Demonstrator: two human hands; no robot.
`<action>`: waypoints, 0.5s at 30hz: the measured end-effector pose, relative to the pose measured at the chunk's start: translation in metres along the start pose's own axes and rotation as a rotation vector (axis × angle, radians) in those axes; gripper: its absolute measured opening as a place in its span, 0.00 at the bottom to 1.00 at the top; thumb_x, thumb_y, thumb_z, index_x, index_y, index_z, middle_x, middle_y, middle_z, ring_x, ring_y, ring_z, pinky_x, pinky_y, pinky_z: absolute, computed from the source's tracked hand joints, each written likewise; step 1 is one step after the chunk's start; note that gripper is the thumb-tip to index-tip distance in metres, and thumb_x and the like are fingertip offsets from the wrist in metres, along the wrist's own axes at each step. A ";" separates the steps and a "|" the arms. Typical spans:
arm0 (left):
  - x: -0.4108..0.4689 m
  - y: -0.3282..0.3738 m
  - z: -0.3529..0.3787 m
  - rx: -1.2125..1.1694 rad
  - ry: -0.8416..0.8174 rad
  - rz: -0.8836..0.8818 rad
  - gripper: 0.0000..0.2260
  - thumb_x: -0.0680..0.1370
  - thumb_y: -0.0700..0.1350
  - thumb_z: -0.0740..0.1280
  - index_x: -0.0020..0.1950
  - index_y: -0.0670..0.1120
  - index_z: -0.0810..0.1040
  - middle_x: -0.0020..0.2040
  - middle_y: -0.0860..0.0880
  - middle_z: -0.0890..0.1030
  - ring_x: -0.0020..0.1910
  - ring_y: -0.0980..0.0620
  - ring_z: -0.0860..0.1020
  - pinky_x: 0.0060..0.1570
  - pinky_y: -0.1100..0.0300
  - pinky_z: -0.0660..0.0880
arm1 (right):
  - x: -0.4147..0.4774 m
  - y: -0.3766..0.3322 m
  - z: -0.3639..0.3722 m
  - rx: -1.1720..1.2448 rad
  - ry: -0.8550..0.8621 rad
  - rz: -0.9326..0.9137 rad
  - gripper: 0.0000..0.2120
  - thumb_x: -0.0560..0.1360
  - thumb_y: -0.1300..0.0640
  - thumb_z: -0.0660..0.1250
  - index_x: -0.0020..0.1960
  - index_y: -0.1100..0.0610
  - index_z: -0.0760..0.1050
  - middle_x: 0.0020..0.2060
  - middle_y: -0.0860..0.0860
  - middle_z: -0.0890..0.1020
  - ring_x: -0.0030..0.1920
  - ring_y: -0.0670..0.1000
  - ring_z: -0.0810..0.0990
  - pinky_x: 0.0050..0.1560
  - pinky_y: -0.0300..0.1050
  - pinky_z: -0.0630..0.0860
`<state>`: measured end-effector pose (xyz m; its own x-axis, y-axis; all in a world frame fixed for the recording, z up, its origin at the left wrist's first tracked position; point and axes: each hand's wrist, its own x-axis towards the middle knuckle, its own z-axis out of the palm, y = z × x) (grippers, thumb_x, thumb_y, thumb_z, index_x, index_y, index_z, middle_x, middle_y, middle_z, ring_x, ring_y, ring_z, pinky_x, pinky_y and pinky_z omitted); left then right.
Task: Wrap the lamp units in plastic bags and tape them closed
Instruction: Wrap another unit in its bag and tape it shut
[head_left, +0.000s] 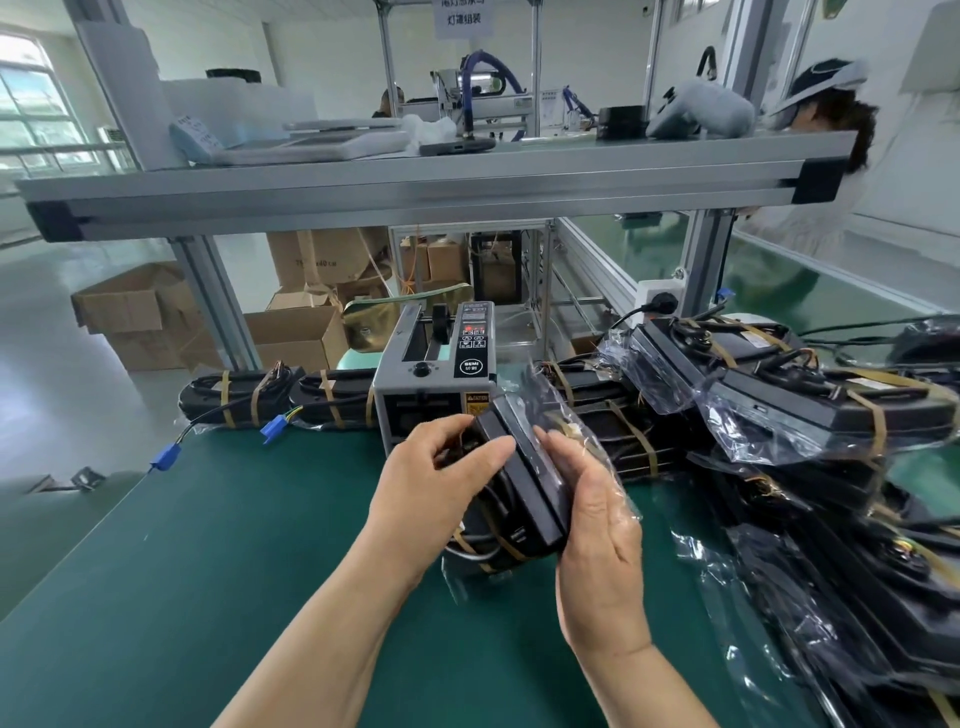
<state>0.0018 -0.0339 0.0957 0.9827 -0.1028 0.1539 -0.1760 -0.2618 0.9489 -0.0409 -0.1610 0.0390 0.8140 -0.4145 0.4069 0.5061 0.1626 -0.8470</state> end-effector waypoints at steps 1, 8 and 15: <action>-0.003 -0.003 0.001 0.026 0.012 0.022 0.31 0.61 0.67 0.70 0.61 0.57 0.80 0.56 0.59 0.82 0.55 0.58 0.81 0.59 0.53 0.78 | -0.004 0.003 -0.004 0.001 -0.014 0.028 0.18 0.82 0.45 0.55 0.63 0.46 0.80 0.62 0.49 0.83 0.66 0.51 0.79 0.66 0.45 0.75; -0.036 -0.013 0.009 0.142 0.036 0.243 0.19 0.65 0.62 0.69 0.55 0.66 0.76 0.58 0.67 0.76 0.60 0.66 0.74 0.52 0.78 0.67 | -0.027 0.000 -0.043 -0.033 -0.071 0.161 0.15 0.72 0.54 0.70 0.57 0.44 0.84 0.56 0.50 0.86 0.60 0.52 0.83 0.60 0.44 0.79; -0.062 -0.029 0.017 0.289 0.014 0.466 0.26 0.69 0.60 0.71 0.66 0.54 0.76 0.66 0.61 0.74 0.69 0.59 0.71 0.66 0.68 0.67 | -0.026 -0.045 -0.050 -0.393 -0.287 0.069 0.35 0.60 0.40 0.80 0.65 0.37 0.75 0.62 0.37 0.81 0.65 0.40 0.78 0.63 0.33 0.74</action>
<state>-0.0551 -0.0361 0.0540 0.7974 -0.2581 0.5455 -0.5993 -0.4445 0.6658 -0.0994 -0.2024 0.0493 0.9156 -0.1423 0.3761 0.3472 -0.1924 -0.9178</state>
